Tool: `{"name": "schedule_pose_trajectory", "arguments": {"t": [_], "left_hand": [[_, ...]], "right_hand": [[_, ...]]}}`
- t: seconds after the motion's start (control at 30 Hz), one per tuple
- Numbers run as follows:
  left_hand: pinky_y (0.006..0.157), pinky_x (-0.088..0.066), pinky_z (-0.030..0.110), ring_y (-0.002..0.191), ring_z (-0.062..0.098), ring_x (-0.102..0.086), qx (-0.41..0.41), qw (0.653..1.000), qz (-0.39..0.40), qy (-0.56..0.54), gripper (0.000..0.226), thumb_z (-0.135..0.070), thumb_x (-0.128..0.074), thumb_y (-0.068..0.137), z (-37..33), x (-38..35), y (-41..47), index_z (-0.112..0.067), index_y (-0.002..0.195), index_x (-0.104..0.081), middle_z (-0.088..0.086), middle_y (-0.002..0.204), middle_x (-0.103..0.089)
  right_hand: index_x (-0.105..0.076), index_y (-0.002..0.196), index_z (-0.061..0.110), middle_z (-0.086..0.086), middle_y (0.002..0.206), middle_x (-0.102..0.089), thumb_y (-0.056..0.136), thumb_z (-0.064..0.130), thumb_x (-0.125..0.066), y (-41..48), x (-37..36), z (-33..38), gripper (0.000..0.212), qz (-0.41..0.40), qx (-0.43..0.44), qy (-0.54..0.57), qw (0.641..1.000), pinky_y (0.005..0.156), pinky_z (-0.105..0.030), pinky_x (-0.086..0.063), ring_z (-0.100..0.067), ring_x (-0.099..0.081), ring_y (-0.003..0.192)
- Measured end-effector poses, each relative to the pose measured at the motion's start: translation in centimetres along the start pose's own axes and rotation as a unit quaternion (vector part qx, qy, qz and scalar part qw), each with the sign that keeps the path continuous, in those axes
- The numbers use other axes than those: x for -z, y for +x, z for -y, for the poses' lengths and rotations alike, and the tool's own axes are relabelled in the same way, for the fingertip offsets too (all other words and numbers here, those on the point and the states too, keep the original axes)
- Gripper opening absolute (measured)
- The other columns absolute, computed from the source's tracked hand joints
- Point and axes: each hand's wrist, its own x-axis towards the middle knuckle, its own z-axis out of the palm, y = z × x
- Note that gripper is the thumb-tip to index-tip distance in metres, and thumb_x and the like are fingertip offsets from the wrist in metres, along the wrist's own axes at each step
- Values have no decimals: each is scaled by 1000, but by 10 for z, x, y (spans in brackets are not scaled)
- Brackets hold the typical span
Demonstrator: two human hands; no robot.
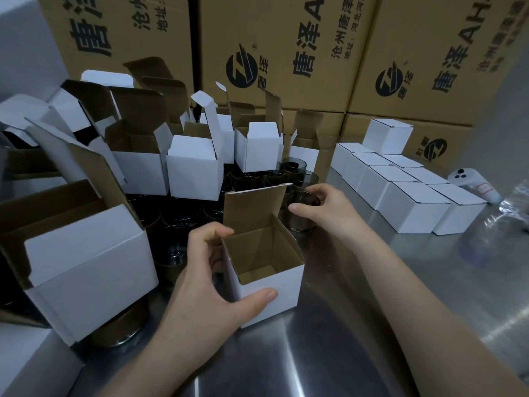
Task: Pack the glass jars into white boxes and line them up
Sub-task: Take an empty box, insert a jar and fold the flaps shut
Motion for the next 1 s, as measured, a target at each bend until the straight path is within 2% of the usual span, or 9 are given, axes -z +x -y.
{"name": "schedule_pose_trajectory", "arguments": {"t": [0.13,0.23,0.3,0.43,0.5,0.6,0.77,0.87,1.0], "left_hand": [[83,-49,16,109,-3,-60,8,1000,4,19,79,-48,-84,52,1,1,0,-55,116,-38,-29,118,-57],[93,-46,24,117,-6,-55,16,999,14,37,88,-52,-84,52,3,3,-1,-61,124,-36,-34,123,-51],[102,-45,31,127,-4,-48,22,998,24,46,95,-54,-84,52,3,3,0,-65,130,-31,-33,134,-45],[111,-40,41,137,1,-39,35,998,26,50,103,-56,-84,51,-1,4,1,-71,134,-23,-32,144,-36],[113,-38,42,139,0,-36,35,998,25,49,104,-55,-83,52,-2,4,2,-71,134,-21,-33,146,-35],[114,-36,43,140,-1,-33,43,998,28,43,106,-56,-83,51,-4,5,2,-73,134,-18,-35,147,-31],[115,-36,44,141,-1,-31,51,997,34,44,110,-56,-82,51,-5,5,3,-70,137,-14,-34,150,-28],[115,-36,44,141,-1,-32,49,997,33,46,112,-51,-84,54,-4,5,3,-63,142,-16,-29,150,-32],[113,-39,42,136,1,-40,33,998,28,49,105,-42,-87,58,-2,4,3,-46,145,-28,-22,144,-44]], "right_hand": [[-63,120,20,10,104,-61,74,40,-82,-3,9,8,54,-45,16,9,999,82,-24,-46,-9,-57,100],[-64,122,19,7,109,-66,77,37,-80,-5,20,17,51,-59,24,124,990,76,-15,-47,-2,-63,99],[-66,121,17,0,110,-70,81,31,-77,-9,27,25,44,-38,32,217,975,69,-14,-52,-3,-68,91],[-78,93,17,0,95,-75,85,26,-68,-17,33,37,16,73,105,365,922,71,-22,-55,-12,-70,91],[-79,91,20,3,95,-74,82,34,-71,-20,33,41,18,114,135,391,903,75,-24,-55,-10,-69,93],[-75,102,19,0,104,-71,70,47,-82,-24,31,48,43,180,168,418,875,78,-27,-55,-14,-66,100],[-64,118,18,-3,118,-64,66,41,-86,-38,21,61,61,288,219,456,813,85,-33,-55,-21,-61,112],[-61,121,20,0,119,-63,64,45,-86,-48,10,69,67,313,233,435,812,85,-33,-54,-21,-60,113],[-60,124,25,4,118,-63,71,52,-78,-59,-2,76,62,289,257,371,845,86,-29,-52,-17,-60,113]]}}
